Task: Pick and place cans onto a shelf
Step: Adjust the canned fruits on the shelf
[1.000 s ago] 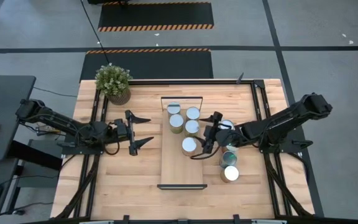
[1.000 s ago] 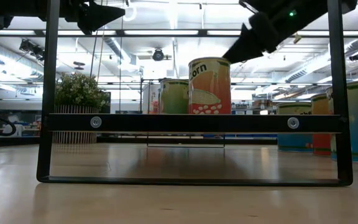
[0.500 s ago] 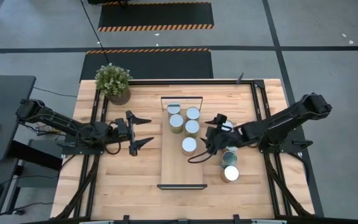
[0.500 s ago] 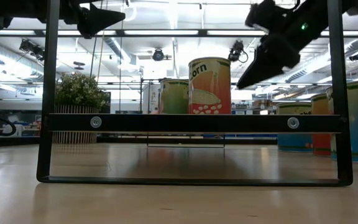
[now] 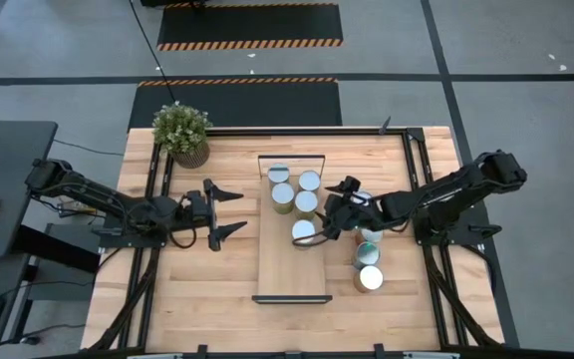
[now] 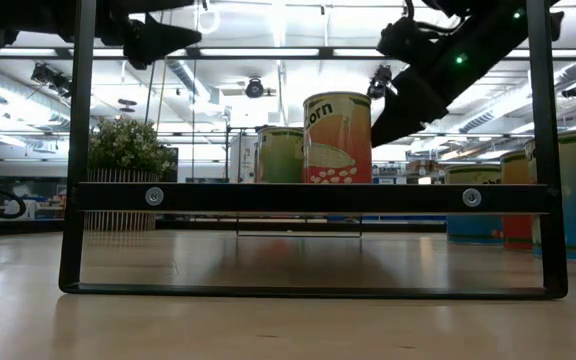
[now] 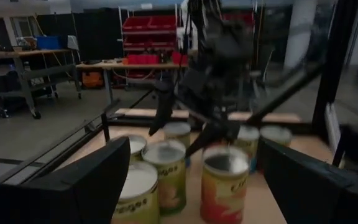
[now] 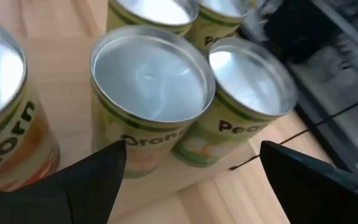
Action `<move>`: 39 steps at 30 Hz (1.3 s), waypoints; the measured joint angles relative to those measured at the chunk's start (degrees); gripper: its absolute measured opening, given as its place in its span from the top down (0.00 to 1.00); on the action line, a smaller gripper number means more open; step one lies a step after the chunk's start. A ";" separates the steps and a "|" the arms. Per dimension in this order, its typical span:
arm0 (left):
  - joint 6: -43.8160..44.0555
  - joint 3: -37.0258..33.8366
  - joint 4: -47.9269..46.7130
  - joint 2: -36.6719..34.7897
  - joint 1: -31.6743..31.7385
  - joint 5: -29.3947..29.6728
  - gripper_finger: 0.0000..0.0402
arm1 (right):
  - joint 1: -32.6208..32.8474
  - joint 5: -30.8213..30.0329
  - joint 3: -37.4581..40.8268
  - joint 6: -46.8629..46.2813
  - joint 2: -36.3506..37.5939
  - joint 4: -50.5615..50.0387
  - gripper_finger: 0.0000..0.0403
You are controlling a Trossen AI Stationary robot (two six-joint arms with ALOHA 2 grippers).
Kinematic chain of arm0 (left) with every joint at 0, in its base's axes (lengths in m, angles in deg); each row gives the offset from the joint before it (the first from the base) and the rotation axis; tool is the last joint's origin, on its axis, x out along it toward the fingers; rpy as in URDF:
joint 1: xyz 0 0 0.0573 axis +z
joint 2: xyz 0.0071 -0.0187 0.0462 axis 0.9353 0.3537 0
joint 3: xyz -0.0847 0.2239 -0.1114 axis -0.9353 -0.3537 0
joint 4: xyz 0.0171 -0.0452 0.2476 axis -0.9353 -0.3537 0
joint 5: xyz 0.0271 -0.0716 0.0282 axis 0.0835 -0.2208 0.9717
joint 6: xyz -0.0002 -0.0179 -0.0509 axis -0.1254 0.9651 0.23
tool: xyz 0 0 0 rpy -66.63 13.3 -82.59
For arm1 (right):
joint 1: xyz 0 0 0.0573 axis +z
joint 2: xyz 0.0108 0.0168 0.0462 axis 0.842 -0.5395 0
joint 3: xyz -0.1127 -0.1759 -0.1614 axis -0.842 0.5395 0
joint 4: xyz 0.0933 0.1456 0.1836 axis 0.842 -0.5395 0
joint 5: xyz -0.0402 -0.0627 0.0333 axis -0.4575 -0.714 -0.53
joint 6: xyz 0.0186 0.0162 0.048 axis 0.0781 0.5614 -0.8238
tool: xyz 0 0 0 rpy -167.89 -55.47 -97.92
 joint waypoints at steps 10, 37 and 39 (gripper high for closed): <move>-2.52 -0.01 -8.62 4.68 2.67 2.01 0.11 | -3.67 7.72 -1.99 5.22 4.29 -8.23 0.06; 0.78 -0.04 -1.57 17.82 16.85 5.11 0.11 | -11.25 15.61 -1.99 41.32 -3.24 0.00 0.06; 0.84 -0.04 -1.82 17.84 16.85 4.86 0.11 | -10.97 14.32 -1.99 40.25 -2.82 -1.10 0.06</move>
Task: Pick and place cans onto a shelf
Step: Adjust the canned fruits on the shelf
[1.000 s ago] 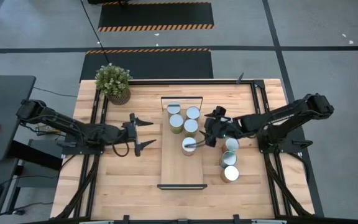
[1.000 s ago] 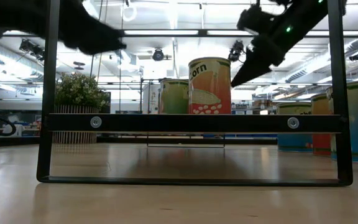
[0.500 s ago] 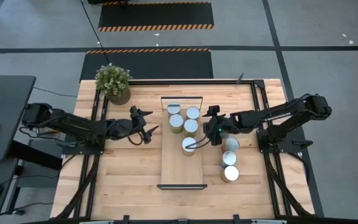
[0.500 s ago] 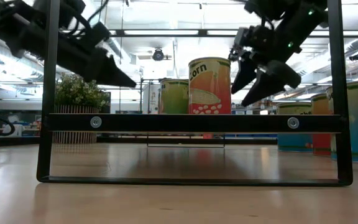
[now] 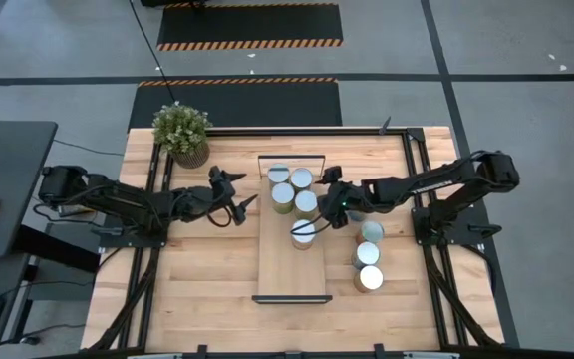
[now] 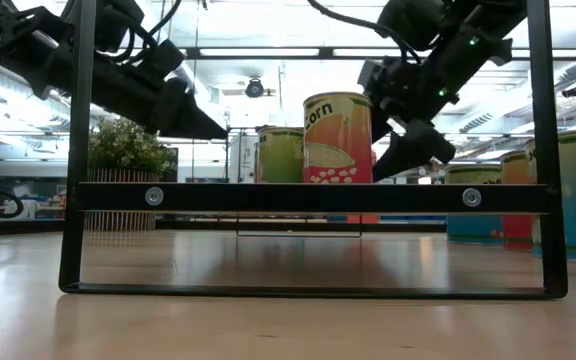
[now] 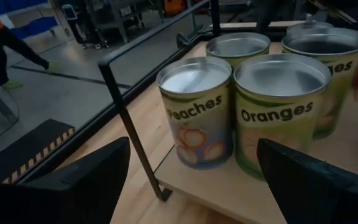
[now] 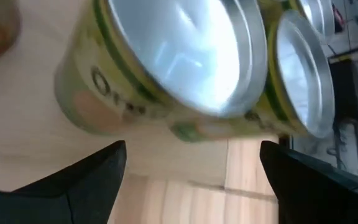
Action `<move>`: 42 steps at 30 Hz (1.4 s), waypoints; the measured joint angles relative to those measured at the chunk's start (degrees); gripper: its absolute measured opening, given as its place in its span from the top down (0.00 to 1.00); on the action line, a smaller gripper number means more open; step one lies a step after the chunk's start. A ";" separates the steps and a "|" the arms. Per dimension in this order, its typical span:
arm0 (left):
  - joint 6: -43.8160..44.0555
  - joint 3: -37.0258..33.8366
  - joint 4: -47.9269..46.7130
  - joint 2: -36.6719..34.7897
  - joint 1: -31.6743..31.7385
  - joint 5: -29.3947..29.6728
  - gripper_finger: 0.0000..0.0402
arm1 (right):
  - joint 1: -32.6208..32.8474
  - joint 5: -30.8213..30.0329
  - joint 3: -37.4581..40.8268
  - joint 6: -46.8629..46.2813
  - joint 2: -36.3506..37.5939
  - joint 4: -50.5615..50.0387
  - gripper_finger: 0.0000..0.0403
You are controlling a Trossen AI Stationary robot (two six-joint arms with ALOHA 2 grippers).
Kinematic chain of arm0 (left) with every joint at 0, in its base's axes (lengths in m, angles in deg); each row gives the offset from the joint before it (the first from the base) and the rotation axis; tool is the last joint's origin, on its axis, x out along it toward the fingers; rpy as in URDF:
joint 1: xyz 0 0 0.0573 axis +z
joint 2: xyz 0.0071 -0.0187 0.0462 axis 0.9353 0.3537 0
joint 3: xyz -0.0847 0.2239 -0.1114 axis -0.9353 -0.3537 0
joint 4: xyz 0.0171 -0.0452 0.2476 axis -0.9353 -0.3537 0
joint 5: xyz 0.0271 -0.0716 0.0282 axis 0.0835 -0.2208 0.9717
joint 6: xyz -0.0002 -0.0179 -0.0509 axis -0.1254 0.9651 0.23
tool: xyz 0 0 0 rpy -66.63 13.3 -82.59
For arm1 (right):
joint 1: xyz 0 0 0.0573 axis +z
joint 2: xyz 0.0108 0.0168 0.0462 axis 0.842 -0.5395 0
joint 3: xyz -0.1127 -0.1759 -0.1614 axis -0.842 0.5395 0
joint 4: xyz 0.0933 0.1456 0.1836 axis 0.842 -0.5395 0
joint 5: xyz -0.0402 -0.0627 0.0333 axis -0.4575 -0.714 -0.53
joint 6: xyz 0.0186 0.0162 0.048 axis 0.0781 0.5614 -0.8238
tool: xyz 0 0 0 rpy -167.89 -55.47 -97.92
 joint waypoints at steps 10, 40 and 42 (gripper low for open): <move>2.93 0.00 -0.21 -0.02 0.00 -6.57 0.11 | 4.89 -1.64 0.00 -12.59 3.15 -0.80 0.06; 6.14 0.00 -0.53 -0.04 -0.15 -10.07 0.11 | 10.71 -8.47 0.00 -24.50 2.13 5.01 0.06; 7.20 0.00 -1.31 -0.04 -0.15 -11.12 0.11 | 11.94 -8.04 0.00 -25.79 2.16 4.31 0.06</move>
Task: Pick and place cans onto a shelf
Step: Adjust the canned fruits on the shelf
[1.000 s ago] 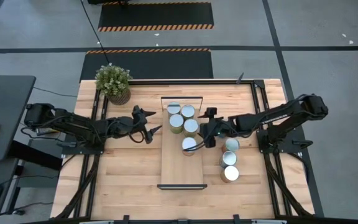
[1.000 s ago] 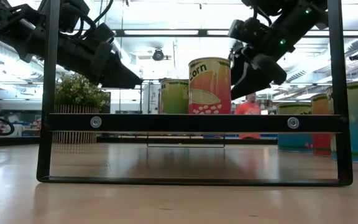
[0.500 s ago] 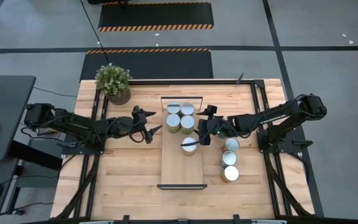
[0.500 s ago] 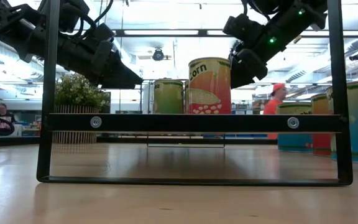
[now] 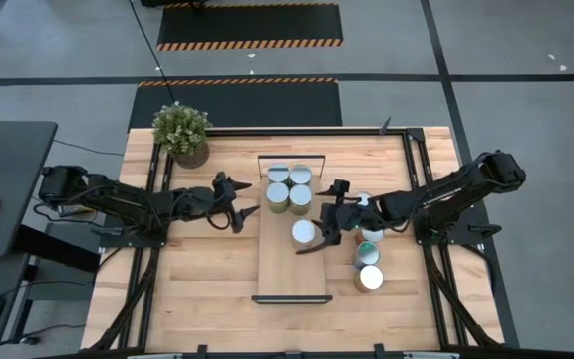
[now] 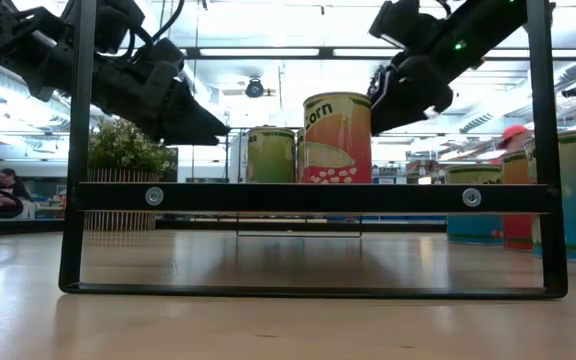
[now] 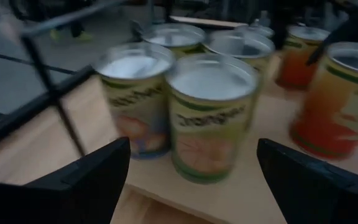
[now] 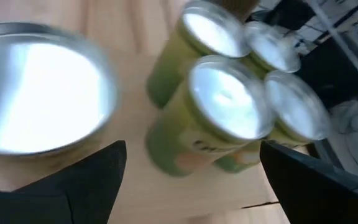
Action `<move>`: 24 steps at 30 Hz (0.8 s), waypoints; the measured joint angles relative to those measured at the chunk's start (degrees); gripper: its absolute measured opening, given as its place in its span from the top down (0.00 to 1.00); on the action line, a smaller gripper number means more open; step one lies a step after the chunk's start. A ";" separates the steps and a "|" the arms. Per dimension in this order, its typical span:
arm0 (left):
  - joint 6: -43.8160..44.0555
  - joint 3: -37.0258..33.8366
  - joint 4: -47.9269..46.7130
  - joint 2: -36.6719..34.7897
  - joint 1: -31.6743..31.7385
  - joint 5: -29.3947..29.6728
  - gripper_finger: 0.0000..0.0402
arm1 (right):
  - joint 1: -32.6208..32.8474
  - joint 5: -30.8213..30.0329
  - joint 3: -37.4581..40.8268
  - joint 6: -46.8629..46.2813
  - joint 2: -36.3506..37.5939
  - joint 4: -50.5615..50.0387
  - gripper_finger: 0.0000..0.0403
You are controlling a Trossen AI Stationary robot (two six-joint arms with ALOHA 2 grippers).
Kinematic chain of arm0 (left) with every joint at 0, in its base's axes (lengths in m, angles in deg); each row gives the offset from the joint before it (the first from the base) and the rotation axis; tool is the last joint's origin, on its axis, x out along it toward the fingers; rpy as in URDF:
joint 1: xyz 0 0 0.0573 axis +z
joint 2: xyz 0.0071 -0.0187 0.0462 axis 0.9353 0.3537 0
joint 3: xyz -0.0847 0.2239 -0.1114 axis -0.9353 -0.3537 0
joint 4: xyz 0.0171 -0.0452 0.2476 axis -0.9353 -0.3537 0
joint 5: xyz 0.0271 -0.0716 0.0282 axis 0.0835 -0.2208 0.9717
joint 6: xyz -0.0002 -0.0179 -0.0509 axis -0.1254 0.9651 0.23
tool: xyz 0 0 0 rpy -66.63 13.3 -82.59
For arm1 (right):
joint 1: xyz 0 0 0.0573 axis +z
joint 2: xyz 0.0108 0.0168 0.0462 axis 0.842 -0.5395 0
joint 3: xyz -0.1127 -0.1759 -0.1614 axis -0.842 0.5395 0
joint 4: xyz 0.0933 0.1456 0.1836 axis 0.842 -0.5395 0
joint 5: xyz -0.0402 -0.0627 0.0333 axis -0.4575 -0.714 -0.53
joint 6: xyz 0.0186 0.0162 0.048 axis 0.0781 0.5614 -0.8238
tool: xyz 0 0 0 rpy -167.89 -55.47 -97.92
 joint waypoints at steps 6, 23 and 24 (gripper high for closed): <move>-0.08 -0.02 -1.21 0.00 0.00 -6.73 0.11 | 2.96 0.13 0.00 -2.02 0.00 -4.58 0.06; 0.02 -0.02 -1.06 0.00 0.04 -7.03 0.11 | 1.66 1.51 1.74 -4.17 1.25 -2.46 0.06; -0.19 -0.02 -1.06 0.00 0.04 -7.01 0.11 | 1.19 1.94 2.59 -2.88 1.25 -0.73 0.06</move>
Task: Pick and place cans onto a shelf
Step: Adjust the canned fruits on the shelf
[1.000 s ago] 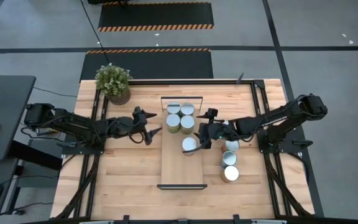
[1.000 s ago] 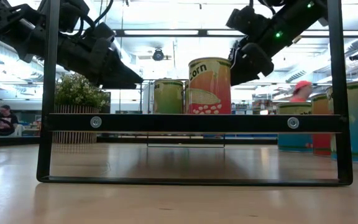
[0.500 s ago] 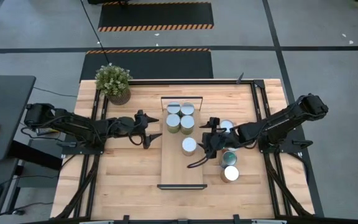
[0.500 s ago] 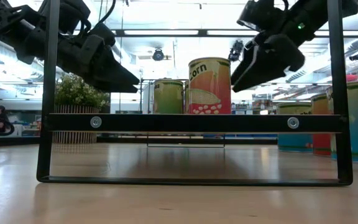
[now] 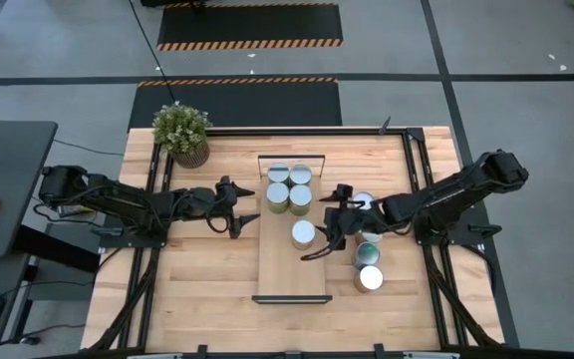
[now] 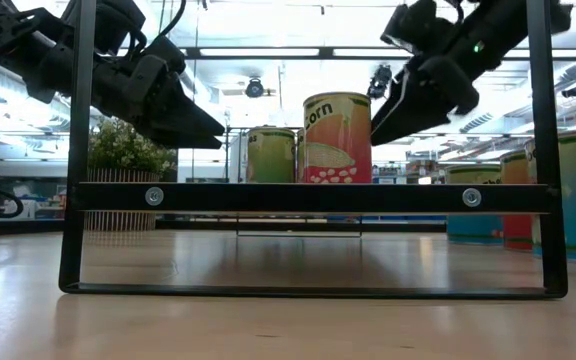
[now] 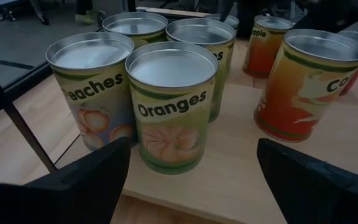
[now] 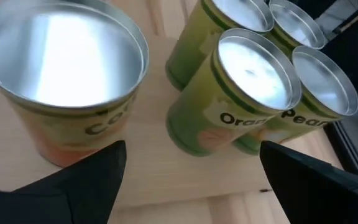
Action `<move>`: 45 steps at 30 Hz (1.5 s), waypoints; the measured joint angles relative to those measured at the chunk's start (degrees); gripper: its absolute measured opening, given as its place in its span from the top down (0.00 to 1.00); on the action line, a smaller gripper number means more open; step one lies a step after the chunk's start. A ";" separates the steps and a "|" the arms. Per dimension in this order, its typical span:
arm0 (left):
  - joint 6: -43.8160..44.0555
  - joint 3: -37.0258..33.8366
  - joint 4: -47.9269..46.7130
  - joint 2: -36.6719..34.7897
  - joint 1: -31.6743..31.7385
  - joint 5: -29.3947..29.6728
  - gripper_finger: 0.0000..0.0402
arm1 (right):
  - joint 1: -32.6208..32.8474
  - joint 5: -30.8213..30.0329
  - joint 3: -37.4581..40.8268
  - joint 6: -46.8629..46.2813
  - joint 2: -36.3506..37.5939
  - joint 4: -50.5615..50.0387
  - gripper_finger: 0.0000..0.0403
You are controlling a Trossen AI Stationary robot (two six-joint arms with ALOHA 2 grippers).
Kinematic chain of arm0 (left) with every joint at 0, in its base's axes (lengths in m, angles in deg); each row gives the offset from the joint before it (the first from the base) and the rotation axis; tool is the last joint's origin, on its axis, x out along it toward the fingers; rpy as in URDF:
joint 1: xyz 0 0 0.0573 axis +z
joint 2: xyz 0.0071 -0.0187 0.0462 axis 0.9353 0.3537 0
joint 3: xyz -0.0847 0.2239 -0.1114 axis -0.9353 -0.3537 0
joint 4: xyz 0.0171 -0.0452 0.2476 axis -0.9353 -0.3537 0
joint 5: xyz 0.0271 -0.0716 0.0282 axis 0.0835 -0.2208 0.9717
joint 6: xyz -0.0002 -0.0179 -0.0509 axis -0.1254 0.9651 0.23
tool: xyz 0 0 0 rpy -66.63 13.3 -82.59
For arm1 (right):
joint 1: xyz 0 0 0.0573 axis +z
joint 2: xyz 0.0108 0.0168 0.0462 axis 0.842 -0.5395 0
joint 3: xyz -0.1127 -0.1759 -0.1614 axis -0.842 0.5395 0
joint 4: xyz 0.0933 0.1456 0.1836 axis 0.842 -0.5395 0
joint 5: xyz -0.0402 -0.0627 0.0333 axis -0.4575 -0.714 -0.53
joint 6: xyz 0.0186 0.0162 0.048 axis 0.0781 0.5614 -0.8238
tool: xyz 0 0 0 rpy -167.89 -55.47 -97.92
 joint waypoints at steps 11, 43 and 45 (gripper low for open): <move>0.17 0.00 -0.02 0.00 0.00 0.00 0.11 | -0.17 5.50 4.05 5.99 -0.02 12.85 0.06; -0.08 0.00 0.11 0.00 0.00 0.02 0.11 | 0.27 2.42 4.05 41.69 -0.07 20.01 0.08; -0.08 0.00 0.11 0.00 0.00 0.02 0.11 | -0.18 2.56 4.05 42.37 -0.07 20.02 0.08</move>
